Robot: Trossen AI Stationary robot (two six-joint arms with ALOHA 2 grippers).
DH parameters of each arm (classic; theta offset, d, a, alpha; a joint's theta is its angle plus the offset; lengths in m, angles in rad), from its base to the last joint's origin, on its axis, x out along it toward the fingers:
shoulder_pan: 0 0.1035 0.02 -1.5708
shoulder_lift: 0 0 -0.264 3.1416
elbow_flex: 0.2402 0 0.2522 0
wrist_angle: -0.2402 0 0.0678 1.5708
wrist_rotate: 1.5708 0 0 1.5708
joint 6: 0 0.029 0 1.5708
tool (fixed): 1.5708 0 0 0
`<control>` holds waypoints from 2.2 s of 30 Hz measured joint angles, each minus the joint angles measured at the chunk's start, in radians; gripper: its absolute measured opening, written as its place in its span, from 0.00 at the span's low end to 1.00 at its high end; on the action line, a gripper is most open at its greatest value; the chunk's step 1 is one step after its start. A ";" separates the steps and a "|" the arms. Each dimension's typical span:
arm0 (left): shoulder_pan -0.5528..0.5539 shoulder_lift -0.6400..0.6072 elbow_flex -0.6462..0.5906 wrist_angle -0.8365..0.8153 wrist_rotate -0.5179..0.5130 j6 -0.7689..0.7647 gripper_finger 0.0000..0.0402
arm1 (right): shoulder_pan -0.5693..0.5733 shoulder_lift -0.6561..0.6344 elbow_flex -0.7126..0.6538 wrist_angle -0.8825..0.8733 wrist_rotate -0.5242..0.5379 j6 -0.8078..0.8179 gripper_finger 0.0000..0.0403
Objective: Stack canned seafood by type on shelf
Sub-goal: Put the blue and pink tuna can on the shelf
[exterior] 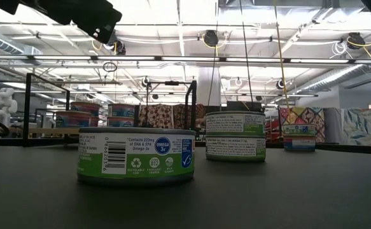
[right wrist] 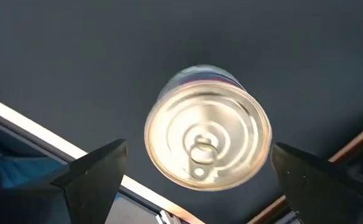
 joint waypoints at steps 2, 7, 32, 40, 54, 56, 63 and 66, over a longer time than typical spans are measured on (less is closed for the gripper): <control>0.000 0.000 0.000 0.000 0.000 0.000 0.22 | 0.021 0.000 0.000 -0.006 0.001 0.035 0.96; 0.000 0.000 0.000 -0.002 0.000 0.000 0.22 | 0.074 0.000 -0.006 0.001 0.026 0.112 0.96; 0.000 0.000 -0.001 -0.006 0.000 -0.001 0.22 | 0.236 0.000 -0.166 0.177 0.302 0.319 0.89; 0.000 0.000 -0.001 -0.006 0.000 -0.001 0.22 | 0.237 0.000 -0.166 0.178 0.296 0.319 0.63; 0.000 0.000 -0.001 -0.007 0.000 0.000 0.22 | 0.237 -0.002 -0.164 0.137 0.295 0.299 0.15; 0.000 0.000 -0.001 -0.007 0.000 0.000 0.22 | 0.237 -0.003 -0.164 0.128 0.295 0.299 0.10; 0.000 0.000 -0.001 -0.007 0.000 0.000 0.22 | 0.237 -0.003 -0.163 0.111 0.299 0.273 0.01; 0.000 0.000 -0.001 -0.007 0.000 0.000 0.22 | 0.237 -0.003 -0.163 0.104 0.314 0.272 0.00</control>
